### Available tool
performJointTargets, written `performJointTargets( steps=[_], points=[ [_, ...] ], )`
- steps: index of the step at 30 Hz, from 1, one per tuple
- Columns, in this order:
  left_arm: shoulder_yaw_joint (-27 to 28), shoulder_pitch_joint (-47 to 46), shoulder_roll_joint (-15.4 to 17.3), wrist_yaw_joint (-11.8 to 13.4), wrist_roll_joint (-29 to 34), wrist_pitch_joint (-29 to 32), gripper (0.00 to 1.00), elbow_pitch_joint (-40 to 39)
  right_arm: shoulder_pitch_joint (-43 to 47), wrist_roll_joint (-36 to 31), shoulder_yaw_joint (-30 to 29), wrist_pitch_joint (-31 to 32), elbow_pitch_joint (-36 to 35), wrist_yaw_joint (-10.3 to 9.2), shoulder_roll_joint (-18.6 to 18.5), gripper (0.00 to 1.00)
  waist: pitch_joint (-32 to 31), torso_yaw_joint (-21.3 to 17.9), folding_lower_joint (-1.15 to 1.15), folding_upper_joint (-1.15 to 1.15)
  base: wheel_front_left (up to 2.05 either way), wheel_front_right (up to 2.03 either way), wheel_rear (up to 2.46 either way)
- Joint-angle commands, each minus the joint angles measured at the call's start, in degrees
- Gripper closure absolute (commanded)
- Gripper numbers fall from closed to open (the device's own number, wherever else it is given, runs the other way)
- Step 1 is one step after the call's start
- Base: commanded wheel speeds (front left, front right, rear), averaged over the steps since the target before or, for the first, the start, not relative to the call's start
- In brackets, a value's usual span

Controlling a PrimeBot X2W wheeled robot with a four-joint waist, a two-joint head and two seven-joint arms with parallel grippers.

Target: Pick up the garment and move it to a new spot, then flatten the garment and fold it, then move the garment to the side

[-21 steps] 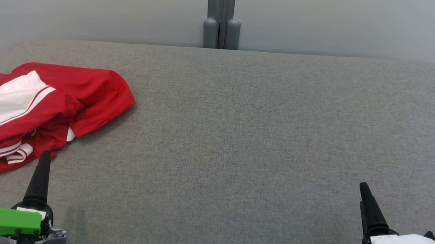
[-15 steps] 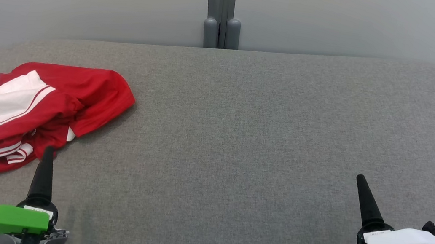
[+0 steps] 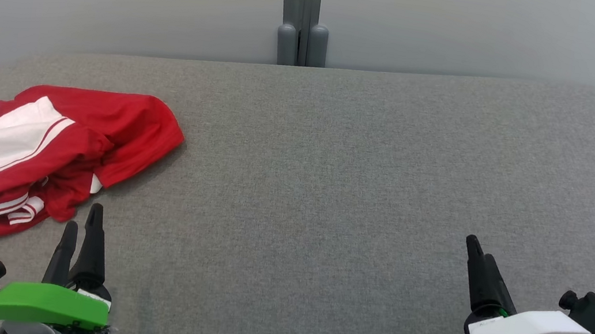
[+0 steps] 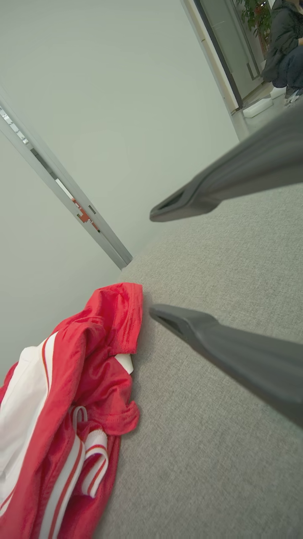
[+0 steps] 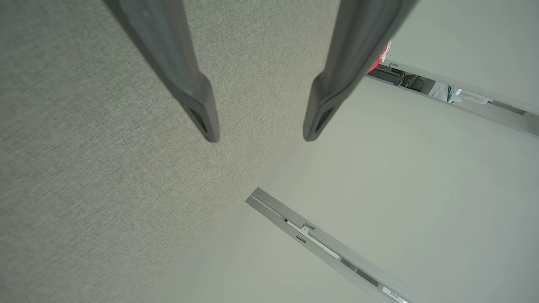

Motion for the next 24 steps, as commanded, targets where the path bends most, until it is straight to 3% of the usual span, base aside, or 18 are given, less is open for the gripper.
performJointTargets(
  steps=[1, 24],
  points=[
    [-0.29, -0.17, 0.42, 0.61, 2.35, -0.64, 0.0, -1.2, -0.42, -2.37, 0.69, -0.69, -1.01, 0.14, -0.3, 0.0, 0.01, -0.01, 0.0, 0.0, 0.0, 0.0, 0.0],
    [-2.95, 1.82, 0.59, 2.93, 19.61, -4.73, 0.0, -4.5, 0.15, -18.73, 3.81, -4.77, -0.97, 0.17, -0.42, 0.0, 0.22, 0.12, 0.0, 0.0, 0.0, 0.0, 0.0]
  ],
)
